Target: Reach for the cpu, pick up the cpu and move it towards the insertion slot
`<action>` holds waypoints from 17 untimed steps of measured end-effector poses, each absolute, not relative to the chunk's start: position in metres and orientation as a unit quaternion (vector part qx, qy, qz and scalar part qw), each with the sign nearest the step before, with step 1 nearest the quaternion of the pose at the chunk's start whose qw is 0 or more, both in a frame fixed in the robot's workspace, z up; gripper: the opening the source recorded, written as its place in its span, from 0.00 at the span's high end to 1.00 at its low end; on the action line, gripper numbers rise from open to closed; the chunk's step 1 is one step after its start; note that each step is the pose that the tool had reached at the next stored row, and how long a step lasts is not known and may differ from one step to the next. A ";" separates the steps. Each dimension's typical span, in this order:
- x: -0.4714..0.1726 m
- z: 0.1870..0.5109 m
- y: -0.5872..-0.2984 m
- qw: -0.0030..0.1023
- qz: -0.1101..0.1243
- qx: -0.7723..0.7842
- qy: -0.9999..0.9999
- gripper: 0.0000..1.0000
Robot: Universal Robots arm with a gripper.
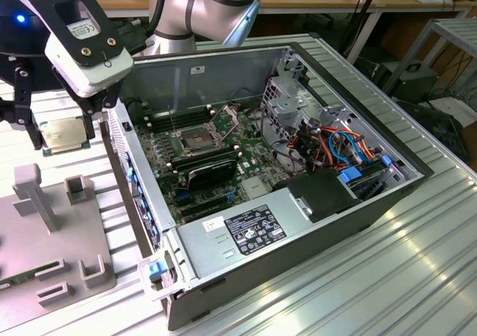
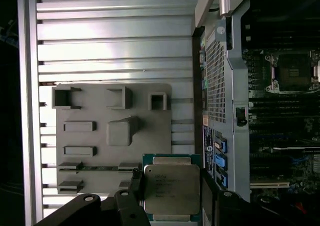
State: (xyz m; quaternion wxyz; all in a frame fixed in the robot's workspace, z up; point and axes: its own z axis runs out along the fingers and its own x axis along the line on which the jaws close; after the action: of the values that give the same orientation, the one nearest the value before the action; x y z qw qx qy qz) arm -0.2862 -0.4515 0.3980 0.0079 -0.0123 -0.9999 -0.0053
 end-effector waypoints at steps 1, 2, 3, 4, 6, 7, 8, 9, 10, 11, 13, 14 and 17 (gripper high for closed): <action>-0.285 0.398 -0.452 0.008 -0.005 -0.012 -1.000 0.45; -0.283 0.398 -0.452 0.008 -0.005 -0.012 -1.000 0.45; -0.282 0.398 -0.452 0.008 -0.005 -0.012 -1.000 0.45; -0.281 0.398 -0.452 0.008 -0.005 -0.012 -1.000 0.45; -0.279 0.398 -0.452 0.008 -0.005 -0.012 -1.000 0.45; -0.278 0.398 -0.452 0.008 -0.005 -0.012 -1.000 0.45; -0.277 0.398 -0.452 0.008 -0.005 -0.012 -1.000 0.45; -0.275 0.398 -0.452 0.008 -0.005 -0.012 -1.000 0.45; -0.275 0.398 -0.452 0.008 -0.005 -0.012 -1.000 0.45; -0.273 0.398 -0.452 0.008 -0.005 -0.012 -1.000 0.45; -0.270 0.398 -0.452 0.008 -0.005 -0.012 -1.000 0.45; -0.269 0.398 -0.452 0.008 -0.005 -0.012 -1.000 0.45; -0.265 0.398 -0.452 0.008 -0.005 -0.012 -1.000 0.45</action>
State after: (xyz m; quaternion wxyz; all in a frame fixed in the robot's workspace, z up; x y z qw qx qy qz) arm -0.2654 -0.4515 0.3979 0.0079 -0.0122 -0.9999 -0.0053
